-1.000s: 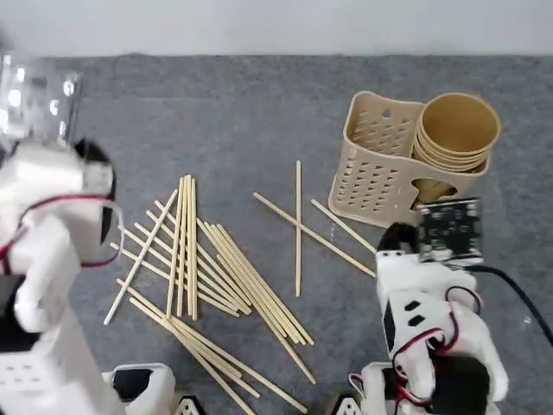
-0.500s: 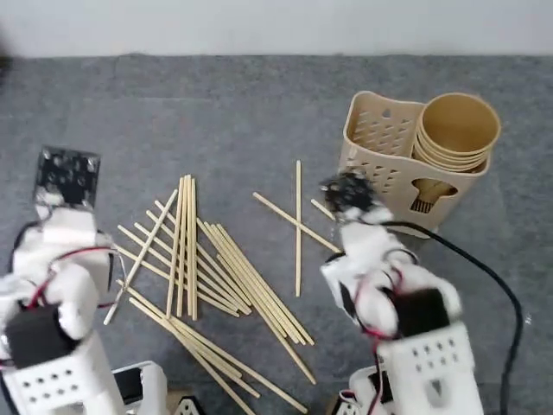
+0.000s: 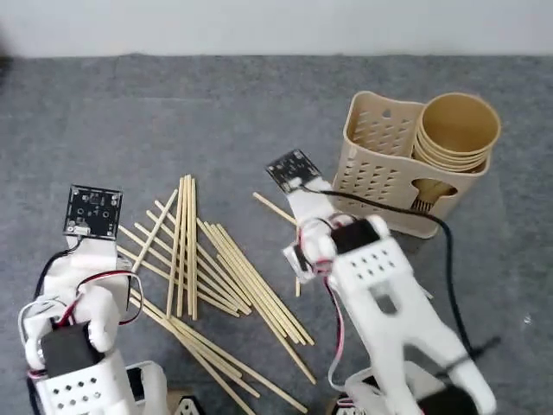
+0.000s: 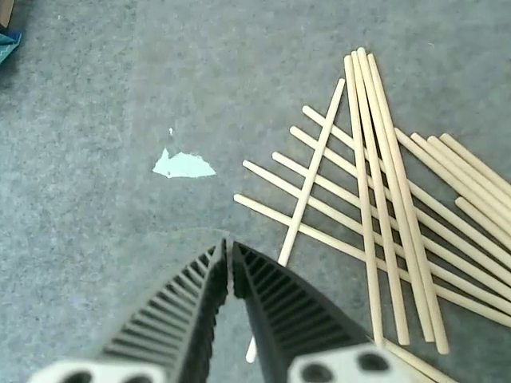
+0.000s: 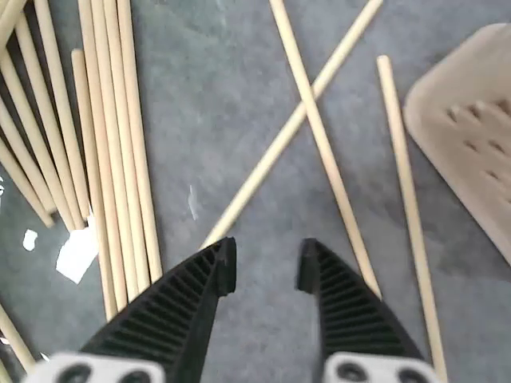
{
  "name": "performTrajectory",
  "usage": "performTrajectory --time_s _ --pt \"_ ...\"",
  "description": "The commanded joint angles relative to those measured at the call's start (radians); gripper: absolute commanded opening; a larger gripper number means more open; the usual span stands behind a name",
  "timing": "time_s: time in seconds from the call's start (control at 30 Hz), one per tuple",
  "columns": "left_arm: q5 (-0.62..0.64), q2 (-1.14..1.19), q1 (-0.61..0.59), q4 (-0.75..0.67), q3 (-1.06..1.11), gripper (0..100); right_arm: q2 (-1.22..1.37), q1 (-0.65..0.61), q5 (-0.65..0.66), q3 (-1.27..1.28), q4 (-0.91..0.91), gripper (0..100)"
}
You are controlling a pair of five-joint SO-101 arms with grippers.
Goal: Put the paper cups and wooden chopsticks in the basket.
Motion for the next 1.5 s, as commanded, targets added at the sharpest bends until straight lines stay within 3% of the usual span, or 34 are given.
performTrajectory --time_s 0.0,0.43,0.7,0.97,1.23,1.47 --pt "-0.005 -0.012 -0.003 -0.032 0.001 1 0.124 -0.013 -0.032 -0.132 -0.025 24.1" --pt "-0.003 -0.012 -0.002 -0.031 0.022 1 0.656 -0.015 -0.035 -0.552 -0.027 24.5" --pt "-0.003 -0.012 -0.002 -0.092 0.105 1 0.880 -0.015 -0.035 -0.678 -0.016 22.5" --pt "0.054 -0.012 -0.002 -0.173 0.229 1 0.897 -0.015 -0.032 -0.680 -0.024 0.5" --pt "0.057 -0.014 -0.002 -0.189 0.271 1 0.869 -0.015 -0.028 -0.680 0.001 0.8" --pt "0.057 -0.014 -0.003 -0.209 0.288 1 0.659 -0.053 -0.028 -0.680 0.127 0.8"
